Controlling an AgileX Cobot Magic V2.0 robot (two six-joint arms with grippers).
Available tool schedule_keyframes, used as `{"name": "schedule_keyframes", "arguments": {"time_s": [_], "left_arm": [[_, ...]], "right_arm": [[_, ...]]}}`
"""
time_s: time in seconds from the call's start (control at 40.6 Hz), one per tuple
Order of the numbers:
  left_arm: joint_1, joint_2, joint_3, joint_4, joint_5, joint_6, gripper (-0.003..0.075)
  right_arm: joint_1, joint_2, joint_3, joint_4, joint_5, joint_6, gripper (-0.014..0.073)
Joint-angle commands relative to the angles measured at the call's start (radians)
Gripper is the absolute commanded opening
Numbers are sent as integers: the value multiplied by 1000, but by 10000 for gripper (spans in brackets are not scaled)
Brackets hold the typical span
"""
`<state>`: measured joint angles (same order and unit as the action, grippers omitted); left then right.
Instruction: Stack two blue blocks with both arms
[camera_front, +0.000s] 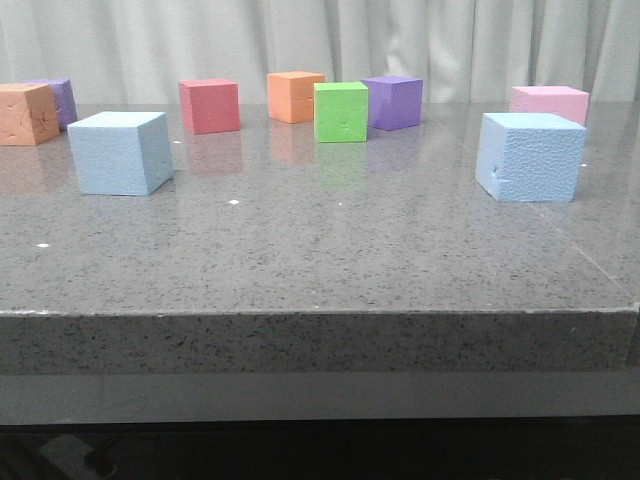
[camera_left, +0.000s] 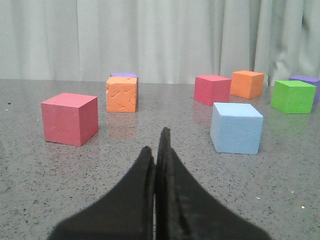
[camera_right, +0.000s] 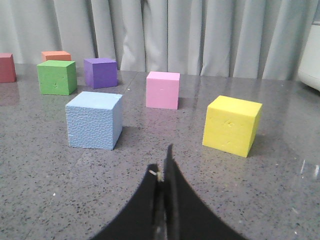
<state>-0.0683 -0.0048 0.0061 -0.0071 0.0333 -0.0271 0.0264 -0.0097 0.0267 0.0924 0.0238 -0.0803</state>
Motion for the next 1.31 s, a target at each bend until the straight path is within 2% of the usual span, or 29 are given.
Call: {"name": "schedule_keyframes", "arguments": {"time_s": [0.0, 0.714, 0.838, 0.936, 1.059, 1.158, 1.281], "left_arm": [[1, -18, 3, -7, -91, -12, -20], [1, -18, 1, -7, -112, -12, -20], [1, -18, -51, -74, -114, -25, -20], [1, -18, -153, -76, -55, -25, -20], [1, 8, -310, -74, 64, -25, -20], [1, 73, -437, -74, 164, -25, -20], [1, 191, -573, -70, 300, -25, -20]], "right_arm": [[-5, -19, -5, -2, -87, -4, -67], [-5, -19, -5, -1, -120, -3, -67], [-5, -19, -39, 23, -127, 2, -67], [-5, -18, -130, 25, -59, 2, -67], [-5, 5, -280, 17, 103, 1, -67], [-5, 77, -423, 2, 247, 1, -67], [-5, 197, -555, -3, 361, 1, -67]]}}
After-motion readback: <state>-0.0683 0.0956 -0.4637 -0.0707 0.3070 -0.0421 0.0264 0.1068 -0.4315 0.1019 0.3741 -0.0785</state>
